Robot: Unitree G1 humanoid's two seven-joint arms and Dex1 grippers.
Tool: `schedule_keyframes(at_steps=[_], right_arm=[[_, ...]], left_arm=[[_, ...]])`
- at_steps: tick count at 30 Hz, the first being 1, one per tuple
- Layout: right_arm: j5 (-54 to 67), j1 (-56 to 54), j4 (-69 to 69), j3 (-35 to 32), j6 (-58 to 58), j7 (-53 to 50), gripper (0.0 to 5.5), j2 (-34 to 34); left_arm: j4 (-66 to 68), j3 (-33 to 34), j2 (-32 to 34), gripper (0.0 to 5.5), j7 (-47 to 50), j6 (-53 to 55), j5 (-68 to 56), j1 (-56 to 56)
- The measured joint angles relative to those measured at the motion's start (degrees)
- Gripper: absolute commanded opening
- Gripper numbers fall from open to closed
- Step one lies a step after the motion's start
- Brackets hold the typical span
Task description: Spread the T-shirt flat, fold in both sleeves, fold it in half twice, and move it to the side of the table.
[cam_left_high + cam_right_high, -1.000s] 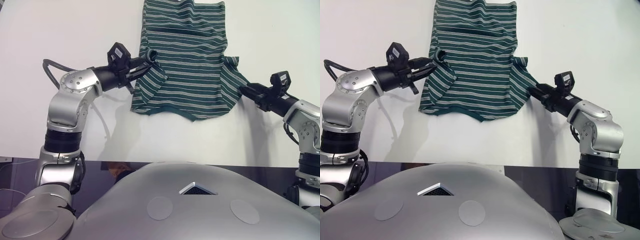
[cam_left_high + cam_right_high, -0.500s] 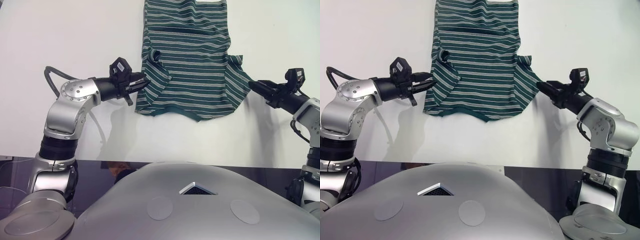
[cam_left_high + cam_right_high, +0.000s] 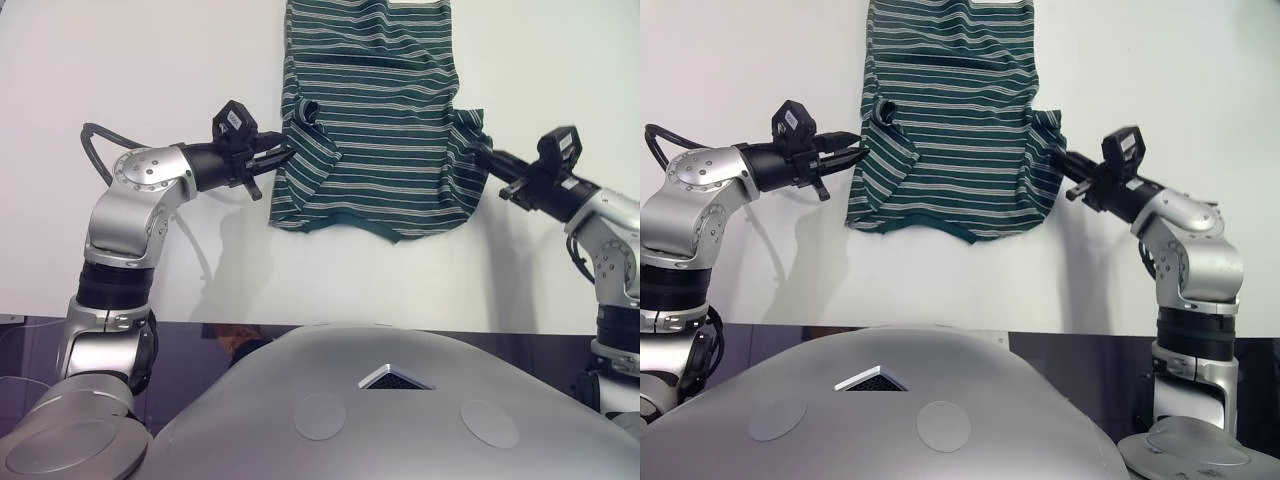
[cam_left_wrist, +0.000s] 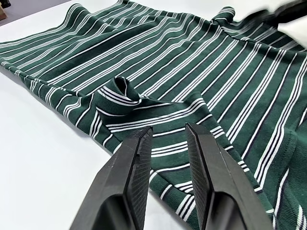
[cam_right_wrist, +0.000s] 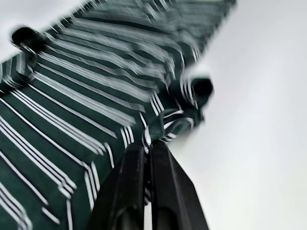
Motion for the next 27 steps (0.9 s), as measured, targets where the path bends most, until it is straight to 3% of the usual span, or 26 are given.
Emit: schedule_keyframes(at_steps=[3, 6, 9, 13, 16, 18, 21, 24, 27], right_arm=[[-0.96, -2.64, -4.43, 5.64, 0.84, 1.54, 0.05, -0.93], [-7.28, -6.73, -5.48, 18.09, 1.12, 2.04, 0.05, -0.27], [-11.64, -8.59, -5.14, 24.88, 1.20, -0.39, 0.59, 2.68], [-9.24, -9.01, -10.04, 21.36, 1.22, 1.26, 1.33, 1.42], [-7.21, -7.23, -14.66, 15.42, -1.36, 8.56, 1.83, -8.15], [-11.85, -6.53, -12.31, 15.01, -10.72, 12.86, 1.89, -14.06], [-22.80, -4.69, -5.24, 17.81, -29.72, 15.18, 1.89, -19.88], [-30.04, -1.98, 4.37, 22.26, -47.66, 14.41, 1.89, -20.23], [-35.04, -2.26, 13.93, 23.86, -63.25, 8.52, 1.89, -19.27]], left_arm=[[1.61, 0.61, -0.29, 1.26, 0.08, -0.96, 0.03, -1.32], [2.95, 0.95, -1.64, 1.26, 0.79, -2.08, 0.10, -3.98], [2.74, 3.79, -3.48, 1.40, 3.07, -3.64, -1.04, -7.26], [-1.24, 3.39, 1.70, 2.03, 1.58, -13.48, 5.34, -4.64], [0.08, 0.56, 10.31, 2.48, -5.00, -27.99, 13.02, 0.77], [3.64, -1.10, 15.34, 2.80, -8.12, -39.43, 18.35, 2.49], [11.17, -4.44, 19.24, 2.80, -8.88, -56.22, 26.02, 2.87], [19.99, -7.39, 19.46, 2.80, -5.45, -69.38, 32.09, 1.52], [24.18, -10.04, 16.82, 2.80, -1.32, -74.93, 35.70, -1.47]])
